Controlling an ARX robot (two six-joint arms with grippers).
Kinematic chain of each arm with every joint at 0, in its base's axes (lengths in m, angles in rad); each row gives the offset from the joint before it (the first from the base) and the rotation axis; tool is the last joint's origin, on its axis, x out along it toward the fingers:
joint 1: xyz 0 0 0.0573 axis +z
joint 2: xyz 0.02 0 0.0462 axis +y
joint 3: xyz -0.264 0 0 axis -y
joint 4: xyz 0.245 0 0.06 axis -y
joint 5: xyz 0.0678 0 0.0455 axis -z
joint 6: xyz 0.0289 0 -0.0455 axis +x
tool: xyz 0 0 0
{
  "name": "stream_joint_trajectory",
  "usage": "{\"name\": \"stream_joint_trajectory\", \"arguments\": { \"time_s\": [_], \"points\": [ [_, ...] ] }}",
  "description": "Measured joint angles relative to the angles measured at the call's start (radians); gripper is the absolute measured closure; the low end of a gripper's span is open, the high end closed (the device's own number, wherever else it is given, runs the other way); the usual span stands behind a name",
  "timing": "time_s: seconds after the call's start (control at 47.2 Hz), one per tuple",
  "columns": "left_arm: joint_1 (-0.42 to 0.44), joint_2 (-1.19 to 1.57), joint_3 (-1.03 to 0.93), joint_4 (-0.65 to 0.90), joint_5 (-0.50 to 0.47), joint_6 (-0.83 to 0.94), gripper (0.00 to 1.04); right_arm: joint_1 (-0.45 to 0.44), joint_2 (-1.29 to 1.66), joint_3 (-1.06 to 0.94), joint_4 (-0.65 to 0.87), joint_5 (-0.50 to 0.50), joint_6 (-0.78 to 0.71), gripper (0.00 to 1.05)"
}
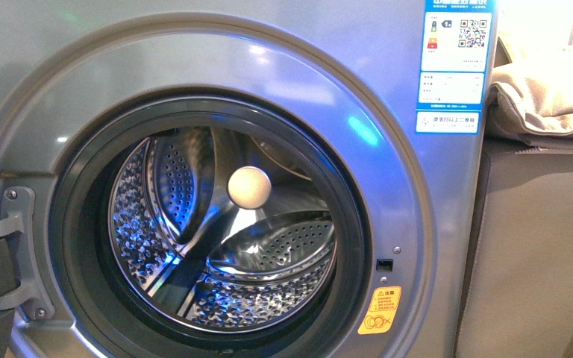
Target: Put clothes into washing machine
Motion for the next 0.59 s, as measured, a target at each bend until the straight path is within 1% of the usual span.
{"name": "stream_joint_trajectory", "arguments": {
  "time_s": [0.106,0.19,0.296,0.381,0.444,0.593],
  "points": [
    [0.0,0.0,0.0,0.0,0.0,0.0,0.06,-0.109,0.143,0.073,0.124,-0.027,0.024,0.08],
    [0.0,0.0,0.0,0.0,0.0,0.0,0.06,-0.172,0.244,0.123,0.159,-0.039,0.026,0.08],
    [0.0,0.0,0.0,0.0,0.0,0.0,0.06,-0.239,0.391,0.19,0.148,-0.04,0.009,0.08],
    [0.0,0.0,0.0,0.0,0.0,0.0,0.06,-0.283,0.502,0.235,0.138,-0.027,-0.034,0.08],
    [0.0,0.0,0.0,0.0,0.0,0.0,0.06,-0.319,0.606,0.28,0.118,-0.012,-0.091,0.08],
    [0.0,0.0,0.0,0.0,0.0,0.0,0.06,-0.365,0.787,0.337,0.084,0.011,-0.213,0.08]
  ]
}}
